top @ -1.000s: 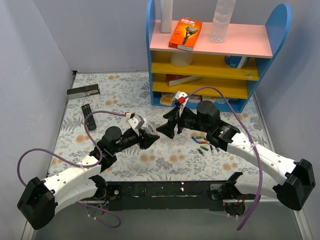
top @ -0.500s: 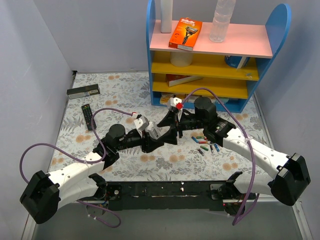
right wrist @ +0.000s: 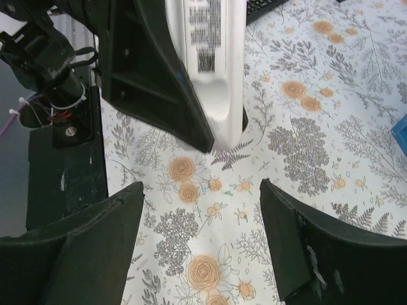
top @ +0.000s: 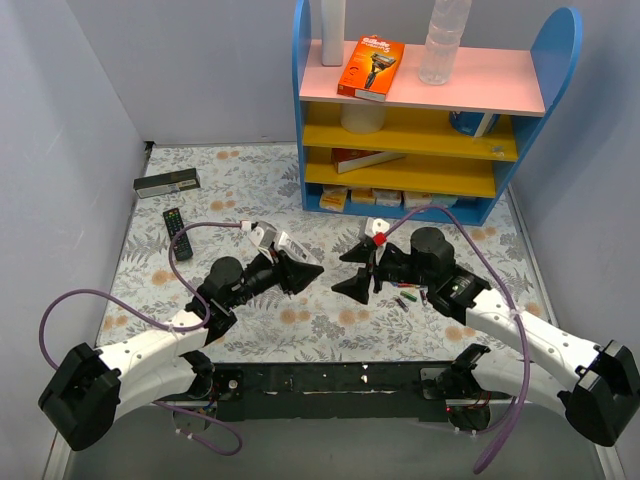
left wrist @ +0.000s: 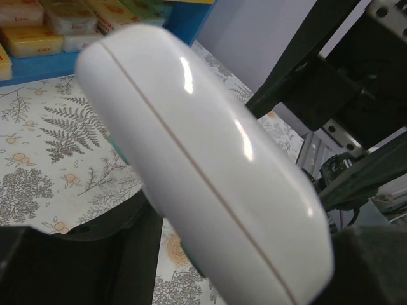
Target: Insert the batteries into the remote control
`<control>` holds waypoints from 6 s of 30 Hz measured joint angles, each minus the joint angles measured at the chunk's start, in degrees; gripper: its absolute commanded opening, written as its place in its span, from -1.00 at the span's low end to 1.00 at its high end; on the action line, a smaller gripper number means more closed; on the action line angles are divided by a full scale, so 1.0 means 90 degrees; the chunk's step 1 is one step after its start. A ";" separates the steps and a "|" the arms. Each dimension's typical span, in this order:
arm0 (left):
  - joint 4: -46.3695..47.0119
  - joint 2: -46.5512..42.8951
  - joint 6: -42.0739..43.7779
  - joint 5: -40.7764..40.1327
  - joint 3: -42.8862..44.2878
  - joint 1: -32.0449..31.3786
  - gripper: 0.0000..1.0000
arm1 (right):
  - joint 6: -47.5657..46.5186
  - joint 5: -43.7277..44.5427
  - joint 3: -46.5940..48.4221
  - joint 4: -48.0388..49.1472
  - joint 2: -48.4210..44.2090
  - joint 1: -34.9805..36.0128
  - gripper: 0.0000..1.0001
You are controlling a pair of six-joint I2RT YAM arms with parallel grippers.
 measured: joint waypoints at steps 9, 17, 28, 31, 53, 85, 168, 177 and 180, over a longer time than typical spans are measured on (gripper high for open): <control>0.0648 -0.0032 -0.0884 0.0012 -0.0022 0.0000 -0.84 | 0.0000 0.0170 -0.0610 0.1098 0.0148 0.0034 0.64; 0.0804 -0.0024 -0.1064 0.0068 -0.0017 0.0000 -0.82 | 0.0321 -0.0051 -0.0563 0.2120 0.0665 0.0119 0.61; 0.0984 0.0209 -0.1134 0.0199 0.0078 0.0005 -0.79 | 0.0549 -0.0250 -0.0396 0.2572 0.0979 0.0202 0.32; 0.1003 0.0209 -0.1161 0.0192 0.0078 0.0015 -0.77 | 0.0542 -0.0204 -0.0328 0.2599 0.1081 0.0165 0.12; 0.0260 -0.0165 -0.1433 0.0146 0.0304 0.0287 0.81 | -0.0168 0.0211 -0.0226 0.1906 0.1112 0.0199 -0.97; -0.4357 -0.0595 0.1173 -0.0437 0.1430 0.1409 0.97 | -0.2103 0.0233 -0.0051 -0.0367 0.2234 0.0051 -0.97; -0.2062 0.0017 -0.2492 -0.0355 0.1302 0.1445 -1.00 | 0.2953 0.3536 0.0440 0.0287 0.0903 0.1248 0.86; -0.1880 -0.0073 -0.2849 -0.1219 0.1302 0.1226 -1.00 | 0.3682 0.3534 0.1122 0.0238 0.1579 0.1547 0.86; -0.1860 -0.0073 -0.2849 -0.1321 0.1302 0.1185 -1.00 | 0.3776 0.3546 0.1321 0.0231 0.1625 0.1596 0.86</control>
